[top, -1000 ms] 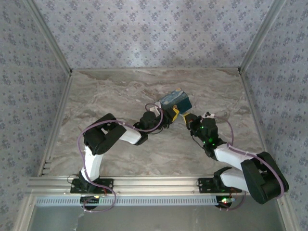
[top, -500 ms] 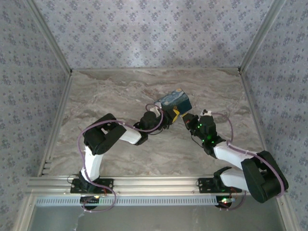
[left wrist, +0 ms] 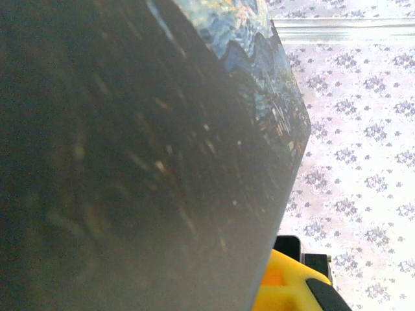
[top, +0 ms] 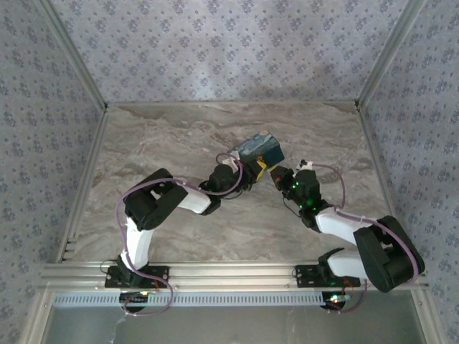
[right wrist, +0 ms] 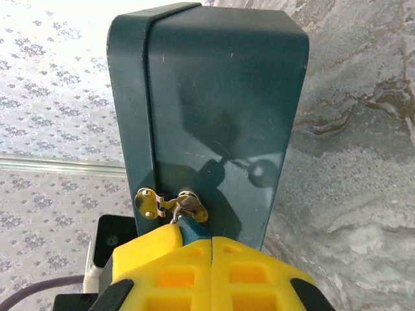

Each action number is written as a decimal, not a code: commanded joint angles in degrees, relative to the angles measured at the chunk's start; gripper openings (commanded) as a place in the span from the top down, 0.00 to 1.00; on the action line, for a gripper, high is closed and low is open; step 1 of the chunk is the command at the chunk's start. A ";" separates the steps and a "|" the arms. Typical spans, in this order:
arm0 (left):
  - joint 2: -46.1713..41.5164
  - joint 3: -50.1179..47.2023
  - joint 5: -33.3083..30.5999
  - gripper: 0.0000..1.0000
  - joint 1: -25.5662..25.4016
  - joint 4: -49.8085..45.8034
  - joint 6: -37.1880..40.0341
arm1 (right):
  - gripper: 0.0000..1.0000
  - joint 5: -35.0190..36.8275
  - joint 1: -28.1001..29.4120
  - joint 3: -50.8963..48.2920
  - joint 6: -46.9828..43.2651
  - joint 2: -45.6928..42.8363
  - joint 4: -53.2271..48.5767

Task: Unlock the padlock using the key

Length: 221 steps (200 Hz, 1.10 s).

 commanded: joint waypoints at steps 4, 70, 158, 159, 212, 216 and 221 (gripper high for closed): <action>-2.89 1.00 10.08 1.00 -3.57 1.99 1.55 | 1.00 -4.91 1.12 4.25 -0.10 1.18 1.94; -9.94 -6.65 6.51 1.00 -0.51 -8.31 7.07 | 0.75 -13.51 -3.54 2.10 -9.74 -6.99 -18.32; -15.91 -5.83 8.65 1.00 2.21 -22.55 12.08 | 0.70 -16.41 -4.80 11.69 -39.11 -14.10 -54.88; -15.93 -5.83 8.74 1.00 2.27 -22.67 12.08 | 0.70 -16.33 -4.76 11.79 -39.38 -14.11 -55.10; -19.99 -4.10 10.92 1.00 2.90 -33.17 14.65 | 0.70 -12.92 1.11 16.63 -50.06 -13.54 -59.13; -20.34 -3.93 10.88 1.00 2.87 -34.22 14.87 | 0.70 -12.70 1.59 16.71 -50.45 -13.29 -58.89; -20.78 -3.82 10.81 1.00 2.88 -35.47 15.18 | 0.69 -12.05 2.26 16.79 -50.82 -12.97 -58.75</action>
